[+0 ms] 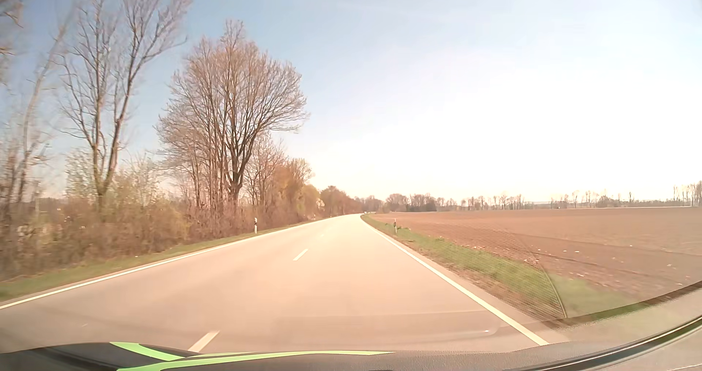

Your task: Follow the waypoints while adhering to traffic rules and regulations

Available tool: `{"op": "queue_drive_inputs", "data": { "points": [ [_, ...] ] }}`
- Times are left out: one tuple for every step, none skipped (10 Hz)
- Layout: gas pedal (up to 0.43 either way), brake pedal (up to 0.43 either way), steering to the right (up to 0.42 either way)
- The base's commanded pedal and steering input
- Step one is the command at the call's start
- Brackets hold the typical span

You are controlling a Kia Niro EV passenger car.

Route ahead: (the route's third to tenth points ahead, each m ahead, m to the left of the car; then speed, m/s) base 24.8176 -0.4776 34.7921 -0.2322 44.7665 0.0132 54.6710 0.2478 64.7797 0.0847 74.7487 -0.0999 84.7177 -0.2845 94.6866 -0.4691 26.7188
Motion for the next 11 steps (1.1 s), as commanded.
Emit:
{"op": "queue_drive_inputs", "data": {
  "points": [
    [0.248,0.000,0.000],
    [0.248,0.000,0.000],
    [0.248,0.000,0.000],
    [0.248,0.000,0.000],
    [0.240,0.000,0.000],
    [0.240,0.000,0.000],
    [0.228,0.000,0.000],
    [0.228,0.000,0.000],
    [0.220,0.000,0.000],
    [0.209,0.000,0.000],
    [0.209,0.000,0.000]
  ]
}}
